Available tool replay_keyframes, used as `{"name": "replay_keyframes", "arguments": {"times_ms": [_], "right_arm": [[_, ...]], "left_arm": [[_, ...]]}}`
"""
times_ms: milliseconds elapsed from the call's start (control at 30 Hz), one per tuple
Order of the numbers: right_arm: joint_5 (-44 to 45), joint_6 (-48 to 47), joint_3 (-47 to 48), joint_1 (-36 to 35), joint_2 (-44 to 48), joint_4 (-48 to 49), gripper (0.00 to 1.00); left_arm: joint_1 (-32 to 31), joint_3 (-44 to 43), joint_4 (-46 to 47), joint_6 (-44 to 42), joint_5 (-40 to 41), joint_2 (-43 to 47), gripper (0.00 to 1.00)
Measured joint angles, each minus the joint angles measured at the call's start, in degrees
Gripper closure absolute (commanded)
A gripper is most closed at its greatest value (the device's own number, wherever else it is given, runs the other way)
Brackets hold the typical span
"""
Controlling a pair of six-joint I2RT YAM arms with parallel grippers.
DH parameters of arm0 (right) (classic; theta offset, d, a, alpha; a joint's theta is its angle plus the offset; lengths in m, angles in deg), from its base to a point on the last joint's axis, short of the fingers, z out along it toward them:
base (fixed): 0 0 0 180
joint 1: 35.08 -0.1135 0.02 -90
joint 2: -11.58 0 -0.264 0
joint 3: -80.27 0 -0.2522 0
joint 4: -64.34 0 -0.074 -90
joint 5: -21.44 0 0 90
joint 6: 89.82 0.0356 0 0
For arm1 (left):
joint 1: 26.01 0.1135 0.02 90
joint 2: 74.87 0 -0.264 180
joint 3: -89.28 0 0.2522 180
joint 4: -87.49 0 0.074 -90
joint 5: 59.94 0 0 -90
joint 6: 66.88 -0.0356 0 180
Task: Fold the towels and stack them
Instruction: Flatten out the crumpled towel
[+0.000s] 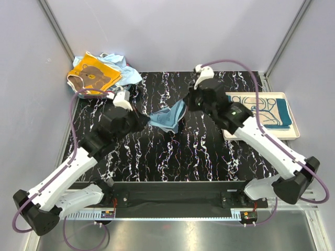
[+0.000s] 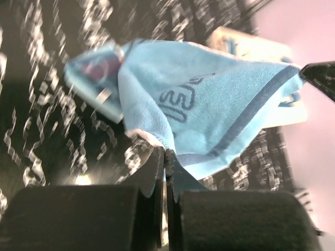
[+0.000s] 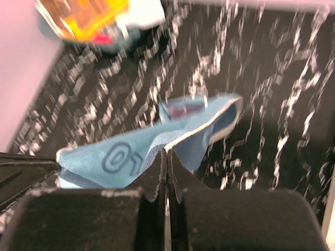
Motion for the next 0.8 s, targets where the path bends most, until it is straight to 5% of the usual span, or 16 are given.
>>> {"name": "replay_keyframes", "arguments": {"times_ms": [433, 800], "right_arm": [[3.3, -8.5, 22.2, 0.1, 1.0, -6.9, 1.0], [4.7, -12.6, 33.6, 0.1, 1.4, -10.1, 1.0]], "left_arm": [[-3.2, -31.3, -6.5, -12.3, -2.2, -7.1, 1.0], [-7.0, -46.5, -10.7, -15.2, -1.1, -9.1, 1.0]]}}
